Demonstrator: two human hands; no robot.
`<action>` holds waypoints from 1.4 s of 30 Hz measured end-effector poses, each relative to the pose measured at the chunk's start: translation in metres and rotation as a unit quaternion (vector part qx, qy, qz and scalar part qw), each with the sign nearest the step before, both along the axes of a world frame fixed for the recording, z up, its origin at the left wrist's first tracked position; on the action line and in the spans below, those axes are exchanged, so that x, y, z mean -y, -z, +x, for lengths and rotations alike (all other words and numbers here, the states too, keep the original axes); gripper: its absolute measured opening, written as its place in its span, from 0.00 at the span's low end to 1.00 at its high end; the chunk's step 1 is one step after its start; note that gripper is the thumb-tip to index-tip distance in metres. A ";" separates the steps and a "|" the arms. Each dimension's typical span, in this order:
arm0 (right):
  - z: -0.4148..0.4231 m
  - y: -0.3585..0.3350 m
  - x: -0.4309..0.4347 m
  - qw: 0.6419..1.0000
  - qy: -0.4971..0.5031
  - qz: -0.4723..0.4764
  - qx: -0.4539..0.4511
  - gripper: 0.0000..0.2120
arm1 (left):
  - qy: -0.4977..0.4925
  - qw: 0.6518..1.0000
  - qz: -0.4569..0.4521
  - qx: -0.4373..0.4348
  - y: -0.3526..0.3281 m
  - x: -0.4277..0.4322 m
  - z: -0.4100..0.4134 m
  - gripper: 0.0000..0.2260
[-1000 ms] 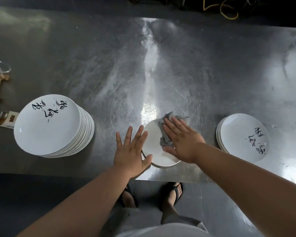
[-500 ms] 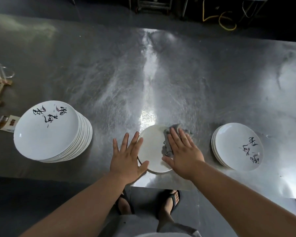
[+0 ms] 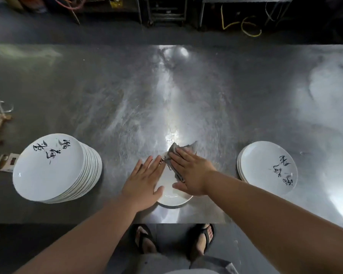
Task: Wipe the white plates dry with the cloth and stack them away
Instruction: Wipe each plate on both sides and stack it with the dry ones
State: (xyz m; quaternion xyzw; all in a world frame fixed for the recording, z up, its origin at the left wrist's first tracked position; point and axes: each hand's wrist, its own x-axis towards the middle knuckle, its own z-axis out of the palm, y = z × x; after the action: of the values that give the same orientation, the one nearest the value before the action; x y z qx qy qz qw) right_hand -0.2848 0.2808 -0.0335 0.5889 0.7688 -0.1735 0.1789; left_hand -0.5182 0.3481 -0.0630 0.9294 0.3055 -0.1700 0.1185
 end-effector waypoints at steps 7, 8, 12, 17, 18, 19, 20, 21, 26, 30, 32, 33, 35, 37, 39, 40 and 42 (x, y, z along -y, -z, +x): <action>-0.022 -0.007 0.084 0.988 0.141 -0.054 0.010 0.45 | -0.076 0.997 -0.007 0.014 0.001 0.010 0.003 0.36; -0.023 -0.007 0.079 0.987 0.149 -0.063 0.011 0.46 | -0.074 0.997 -0.006 0.009 0.000 0.010 0.003 0.35; -0.019 -0.005 0.020 0.994 0.102 -0.030 0.022 0.46 | -0.070 0.998 0.006 0.001 0.000 0.012 0.005 0.33; -0.015 -0.002 0.020 0.994 0.104 -0.034 0.010 0.44 | -0.107 0.994 0.014 -0.018 -0.002 0.019 0.009 0.33; -0.017 -0.002 0.036 0.990 0.135 -0.038 -0.002 0.44 | -0.122 0.992 0.014 -0.020 -0.003 0.022 0.010 0.33; -0.019 -0.002 0.054 0.986 0.161 -0.042 -0.010 0.45 | -0.137 0.990 0.012 -0.021 -0.005 0.026 0.013 0.33; -0.022 -0.004 0.069 0.983 0.177 -0.050 -0.006 0.45 | -0.151 0.988 0.010 -0.021 -0.007 0.031 0.016 0.34; -0.023 -0.005 0.080 0.981 0.185 -0.063 0.006 0.46 | -0.166 0.986 0.004 -0.017 -0.008 0.037 0.019 0.34; -0.005 -0.009 0.049 0.989 0.141 -0.045 0.021 0.45 | -0.099 0.995 -0.007 -0.002 -0.018 0.067 0.017 0.33; 0.008 -0.005 0.006 1.000 -0.014 -0.008 0.015 0.42 | -0.001 0.999 0.005 0.040 -0.016 0.049 0.014 0.29; 0.006 -0.001 0.001 0.999 -0.021 -0.002 0.024 0.42 | -0.023 1.000 -0.022 0.002 -0.013 0.035 0.015 0.36; 0.006 0.000 0.002 1.000 -0.006 -0.003 0.026 0.41 | -0.025 0.999 -0.018 -0.012 -0.011 0.032 0.015 0.39; 0.011 -0.002 0.011 0.998 0.051 -0.007 0.031 0.41 | -0.027 0.999 -0.010 -0.023 -0.007 0.033 0.015 0.40; 0.016 -0.006 0.033 0.993 0.117 -0.016 0.029 0.41 | -0.043 0.998 -0.021 -0.027 -0.006 0.036 0.014 0.40; 0.012 -0.008 0.064 0.987 0.156 -0.028 0.033 0.44 | -0.055 0.998 -0.027 -0.026 -0.006 0.038 0.014 0.40; 0.008 -0.009 0.075 0.985 0.166 -0.037 0.039 0.45 | -0.059 0.998 -0.026 -0.022 -0.007 0.038 0.014 0.40; 0.004 -0.007 0.078 0.981 0.182 -0.044 0.042 0.46 | -0.058 0.998 -0.026 -0.018 -0.007 0.036 0.014 0.40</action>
State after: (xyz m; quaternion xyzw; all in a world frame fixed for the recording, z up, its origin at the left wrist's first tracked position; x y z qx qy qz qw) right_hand -0.2806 0.2031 -0.0269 0.7170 0.6323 -0.2122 0.2025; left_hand -0.5039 0.3119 -0.0560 0.9034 0.3567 -0.1873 0.1472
